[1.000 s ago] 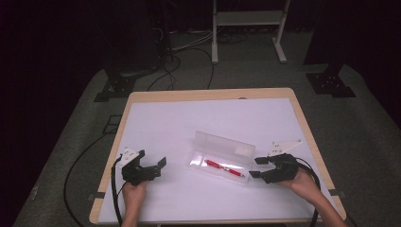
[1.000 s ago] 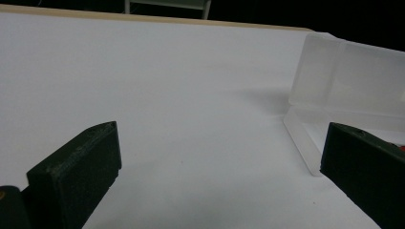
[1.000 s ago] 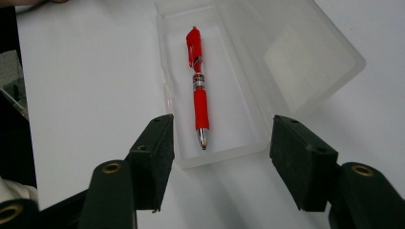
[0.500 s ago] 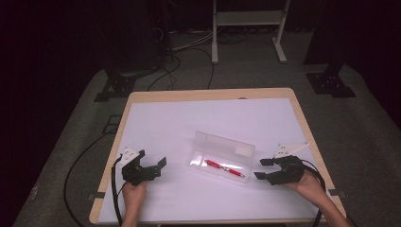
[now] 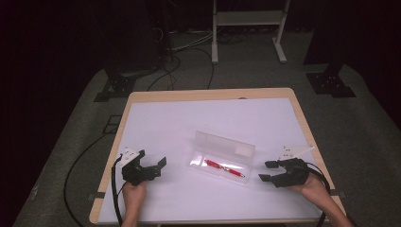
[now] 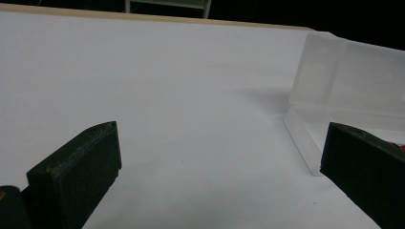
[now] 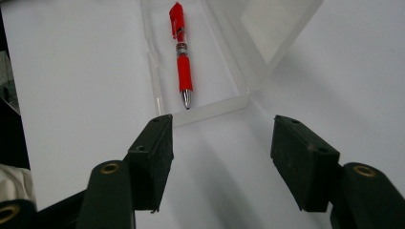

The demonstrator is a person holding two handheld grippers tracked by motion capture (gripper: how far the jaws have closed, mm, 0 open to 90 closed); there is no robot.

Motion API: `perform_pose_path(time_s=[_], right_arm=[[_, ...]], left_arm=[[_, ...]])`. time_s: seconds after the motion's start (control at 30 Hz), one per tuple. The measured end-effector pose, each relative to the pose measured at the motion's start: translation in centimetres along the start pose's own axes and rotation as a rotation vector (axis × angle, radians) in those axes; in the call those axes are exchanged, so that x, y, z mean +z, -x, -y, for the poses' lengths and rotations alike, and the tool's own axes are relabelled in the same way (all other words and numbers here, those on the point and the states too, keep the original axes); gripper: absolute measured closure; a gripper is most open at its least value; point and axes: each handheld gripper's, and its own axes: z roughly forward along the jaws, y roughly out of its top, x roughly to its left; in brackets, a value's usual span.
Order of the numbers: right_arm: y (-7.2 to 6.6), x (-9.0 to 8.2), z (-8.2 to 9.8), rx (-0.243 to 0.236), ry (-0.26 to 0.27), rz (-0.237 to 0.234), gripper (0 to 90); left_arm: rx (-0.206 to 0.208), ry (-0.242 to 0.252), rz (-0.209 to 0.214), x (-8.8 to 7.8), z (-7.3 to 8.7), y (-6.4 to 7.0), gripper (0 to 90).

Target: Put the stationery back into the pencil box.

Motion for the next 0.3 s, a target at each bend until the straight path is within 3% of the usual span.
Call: perform_pose_path(time_s=[0.3], right_arm=[[0.3,-0.8,1.3,0.028,0.01,0.017,38.5]], left_arm=[[0.001,-0.002,0.001,0.0,0.0,0.0,0.0]])
